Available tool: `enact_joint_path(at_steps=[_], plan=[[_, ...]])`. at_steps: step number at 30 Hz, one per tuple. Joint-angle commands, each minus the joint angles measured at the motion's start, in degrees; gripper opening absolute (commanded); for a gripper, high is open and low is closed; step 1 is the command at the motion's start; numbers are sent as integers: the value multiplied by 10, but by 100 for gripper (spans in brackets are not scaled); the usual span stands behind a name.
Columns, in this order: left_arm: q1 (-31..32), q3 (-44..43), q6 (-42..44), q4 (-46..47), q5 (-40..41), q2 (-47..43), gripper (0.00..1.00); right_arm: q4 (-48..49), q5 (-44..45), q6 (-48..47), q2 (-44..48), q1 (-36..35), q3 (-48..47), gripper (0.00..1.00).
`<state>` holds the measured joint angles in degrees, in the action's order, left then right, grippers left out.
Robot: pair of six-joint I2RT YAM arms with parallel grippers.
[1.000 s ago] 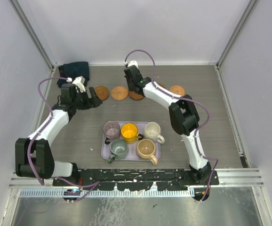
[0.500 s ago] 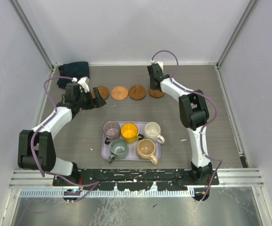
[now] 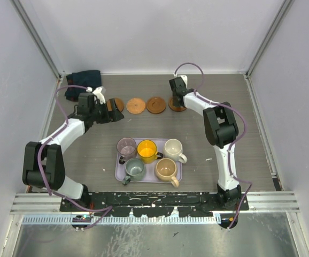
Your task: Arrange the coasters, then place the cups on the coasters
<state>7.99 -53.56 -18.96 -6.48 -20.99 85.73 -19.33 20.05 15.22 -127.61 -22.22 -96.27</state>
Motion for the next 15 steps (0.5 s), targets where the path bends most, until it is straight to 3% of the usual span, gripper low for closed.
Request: enact_joint_path(at_steps=[1,7,15], plan=[[4,-22,-2,26,-10,0,83,7,8,16,33,6,28,16],[7,-22,-7,30,-8,4,84,25,-5,33,55,6,75,16],[11,-22,-6,31,-6,7,86,22,9,24,54,7,66,16]])
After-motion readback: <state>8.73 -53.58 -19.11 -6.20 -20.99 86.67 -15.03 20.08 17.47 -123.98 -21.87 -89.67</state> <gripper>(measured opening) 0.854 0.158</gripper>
